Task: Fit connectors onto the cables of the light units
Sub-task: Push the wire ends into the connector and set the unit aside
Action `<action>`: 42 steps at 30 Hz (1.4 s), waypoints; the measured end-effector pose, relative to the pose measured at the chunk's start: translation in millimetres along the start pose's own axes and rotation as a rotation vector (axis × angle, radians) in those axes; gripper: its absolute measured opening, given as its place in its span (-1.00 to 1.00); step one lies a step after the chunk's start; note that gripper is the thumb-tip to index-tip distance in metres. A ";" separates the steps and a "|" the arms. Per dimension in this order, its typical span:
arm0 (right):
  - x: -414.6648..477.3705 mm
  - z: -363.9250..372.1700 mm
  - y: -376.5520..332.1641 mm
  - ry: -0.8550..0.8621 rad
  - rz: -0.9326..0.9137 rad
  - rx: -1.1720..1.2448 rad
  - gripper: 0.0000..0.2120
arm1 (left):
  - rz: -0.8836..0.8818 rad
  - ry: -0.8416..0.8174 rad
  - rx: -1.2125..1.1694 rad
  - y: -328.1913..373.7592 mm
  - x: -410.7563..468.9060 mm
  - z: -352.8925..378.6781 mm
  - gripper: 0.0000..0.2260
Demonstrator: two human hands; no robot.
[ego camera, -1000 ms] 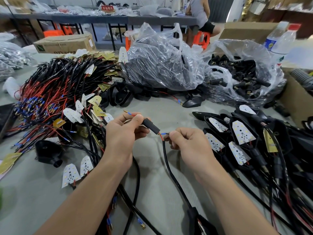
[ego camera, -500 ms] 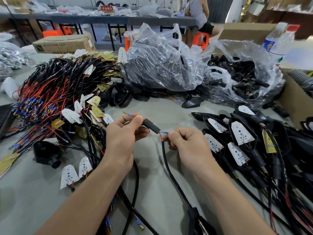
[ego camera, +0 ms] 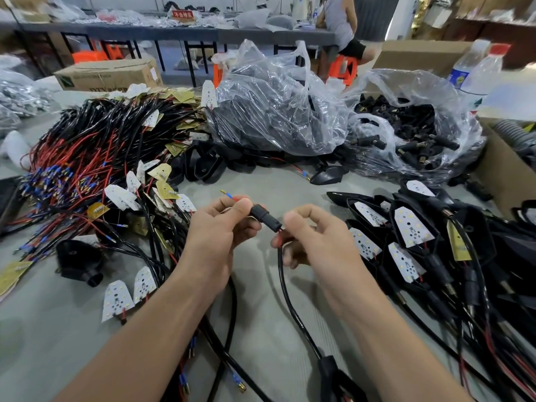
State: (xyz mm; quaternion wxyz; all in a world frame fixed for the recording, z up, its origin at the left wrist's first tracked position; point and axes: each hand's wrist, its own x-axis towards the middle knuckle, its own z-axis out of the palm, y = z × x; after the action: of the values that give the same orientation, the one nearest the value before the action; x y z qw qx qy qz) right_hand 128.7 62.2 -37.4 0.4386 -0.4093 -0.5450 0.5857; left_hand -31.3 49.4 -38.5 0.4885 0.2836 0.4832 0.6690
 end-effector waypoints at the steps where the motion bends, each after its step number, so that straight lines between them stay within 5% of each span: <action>1: -1.1 -0.3 -3.5 -0.047 0.045 0.130 -0.82 | 0.001 0.007 -0.015 0.2 0.1 -1.2 -0.89; 6: -2.8 -1.7 -6.7 -0.092 0.083 0.250 -0.77 | -0.004 0.065 -0.073 2.5 2.4 -3.8 -0.90; 14: -1.0 7.8 4.0 0.236 -0.133 -0.145 -0.82 | -0.011 0.061 -0.045 -1.7 -0.8 -1.0 -0.90; 20: -1.2 9.5 7.9 0.386 -0.169 -0.194 -0.75 | -0.079 -0.016 -0.107 -5.4 0.7 3.1 -0.92; 24: -2.3 9.5 6.0 0.337 -0.164 -0.184 -0.72 | -0.075 -0.033 -0.088 -4.9 1.0 1.7 -0.90; 30: 0.9 -4.3 -3.2 0.017 0.038 0.115 -0.76 | -0.020 -0.009 -0.052 -0.3 3.5 -0.6 -0.87; 38: 1.6 2.8 5.5 0.146 -0.058 -0.049 -0.87 | -0.048 -0.071 -0.085 -0.3 0.6 1.4 -0.85; 42: 1.7 -1.3 0.6 0.022 0.086 0.054 -0.77 | -0.055 -0.068 -0.124 3.1 1.3 -1.4 -0.87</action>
State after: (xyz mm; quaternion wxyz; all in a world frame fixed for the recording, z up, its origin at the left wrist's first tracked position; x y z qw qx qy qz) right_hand 129.5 64.1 -38.1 0.4298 -0.4266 -0.5061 0.6141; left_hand -34.1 50.0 -36.3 0.5397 0.2621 0.4316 0.6736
